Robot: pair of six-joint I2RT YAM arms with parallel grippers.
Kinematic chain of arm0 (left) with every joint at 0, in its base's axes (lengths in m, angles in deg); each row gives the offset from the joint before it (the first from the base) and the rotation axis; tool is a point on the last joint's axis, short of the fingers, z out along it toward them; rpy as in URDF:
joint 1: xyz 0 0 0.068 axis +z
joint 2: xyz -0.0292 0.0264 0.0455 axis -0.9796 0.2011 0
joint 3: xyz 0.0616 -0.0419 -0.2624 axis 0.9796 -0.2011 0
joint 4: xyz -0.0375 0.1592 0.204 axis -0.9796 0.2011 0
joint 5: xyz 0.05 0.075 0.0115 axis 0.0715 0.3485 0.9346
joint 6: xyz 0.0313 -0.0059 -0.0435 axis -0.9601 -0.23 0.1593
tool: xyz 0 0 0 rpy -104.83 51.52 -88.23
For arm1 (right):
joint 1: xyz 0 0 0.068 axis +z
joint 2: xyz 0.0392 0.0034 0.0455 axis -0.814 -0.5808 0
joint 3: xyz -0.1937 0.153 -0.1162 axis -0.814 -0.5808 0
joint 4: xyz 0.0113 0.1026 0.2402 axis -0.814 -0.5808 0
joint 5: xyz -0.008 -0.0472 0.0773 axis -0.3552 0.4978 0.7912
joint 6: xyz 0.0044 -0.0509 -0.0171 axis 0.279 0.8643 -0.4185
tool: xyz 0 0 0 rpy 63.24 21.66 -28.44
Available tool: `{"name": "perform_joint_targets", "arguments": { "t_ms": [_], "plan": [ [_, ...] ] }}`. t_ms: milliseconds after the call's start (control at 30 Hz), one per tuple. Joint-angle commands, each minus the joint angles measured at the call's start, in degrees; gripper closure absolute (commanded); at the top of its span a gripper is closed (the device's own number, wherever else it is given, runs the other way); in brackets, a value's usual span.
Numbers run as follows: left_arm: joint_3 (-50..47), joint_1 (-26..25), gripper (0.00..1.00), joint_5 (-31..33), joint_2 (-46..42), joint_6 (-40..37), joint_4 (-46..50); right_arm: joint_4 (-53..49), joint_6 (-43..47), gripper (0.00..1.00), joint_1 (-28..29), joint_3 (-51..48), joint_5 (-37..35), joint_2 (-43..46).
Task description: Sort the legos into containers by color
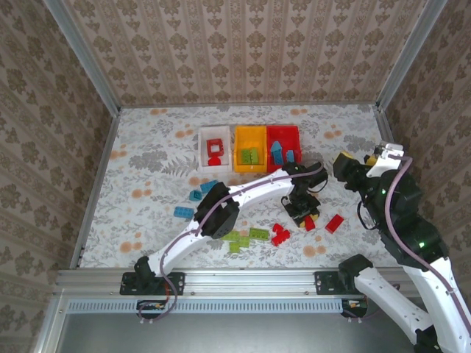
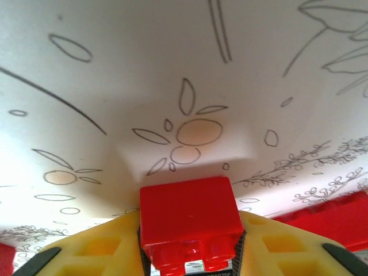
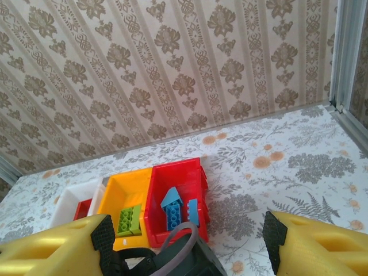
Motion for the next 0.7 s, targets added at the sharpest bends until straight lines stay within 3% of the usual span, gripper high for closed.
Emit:
{"name": "perform_joint_targets", "arguments": {
  "t_ms": [0,167,500,667],
  "plan": [
    [-1.3,0.5,0.69,2.2,-0.1,0.5,-0.3,-1.1,-0.5,0.28,0.1,-0.5,1.1,0.8],
    [-5.1,3.5,0.71,9.4,-7.7,-4.3,1.9,-2.3,-0.4,0.28,0.1,0.1,5.6,0.4],
    [-24.3,15.6,0.71,25.9,-33.0,-16.3,3.9,4.9,-1.4,0.29,0.6,-1.4,25.4,-8.1],
    [-26.3,25.2,0.71,29.1,-37.3,-28.7,5.6,9.3,-2.0,0.29,7.3,-1.6,23.7,-16.0]
  ]
}}
